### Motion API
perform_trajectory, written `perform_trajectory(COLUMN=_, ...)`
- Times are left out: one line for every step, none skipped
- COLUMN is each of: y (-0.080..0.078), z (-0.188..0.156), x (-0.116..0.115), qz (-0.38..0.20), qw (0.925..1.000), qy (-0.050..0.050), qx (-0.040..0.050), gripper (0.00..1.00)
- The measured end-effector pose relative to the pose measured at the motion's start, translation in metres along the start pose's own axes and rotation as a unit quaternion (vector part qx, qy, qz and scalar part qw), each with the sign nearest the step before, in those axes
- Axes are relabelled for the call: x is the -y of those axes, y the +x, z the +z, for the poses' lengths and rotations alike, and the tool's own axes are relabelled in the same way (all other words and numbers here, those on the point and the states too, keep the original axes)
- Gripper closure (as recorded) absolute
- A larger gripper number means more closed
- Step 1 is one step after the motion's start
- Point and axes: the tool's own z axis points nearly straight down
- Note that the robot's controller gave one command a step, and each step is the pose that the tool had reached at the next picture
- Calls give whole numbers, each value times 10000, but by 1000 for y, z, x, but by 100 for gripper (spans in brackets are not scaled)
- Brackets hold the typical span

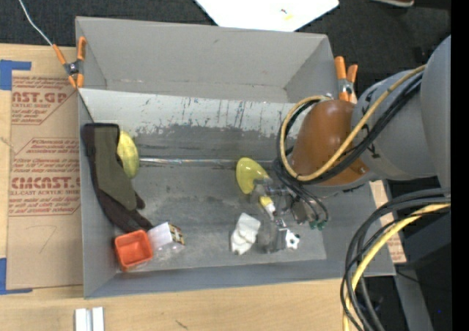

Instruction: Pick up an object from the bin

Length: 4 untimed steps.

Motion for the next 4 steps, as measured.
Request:
perform_trajectory(y=0, z=2, x=-23, qz=-860, qw=9963, qy=-14, qx=-10, gripper=0)
perform_trajectory(y=16, z=-1, x=-37, qz=-1547, qw=9880, qy=-5, qx=-5, gripper=0)
perform_trajectory(y=14, z=2, x=-41, qz=-1745, qw=9847, qy=-15, qx=3, gripper=100)
perform_trajectory(y=14, z=2, x=-41, qz=-1745, qw=9847, qy=-15, qx=3, gripper=100)
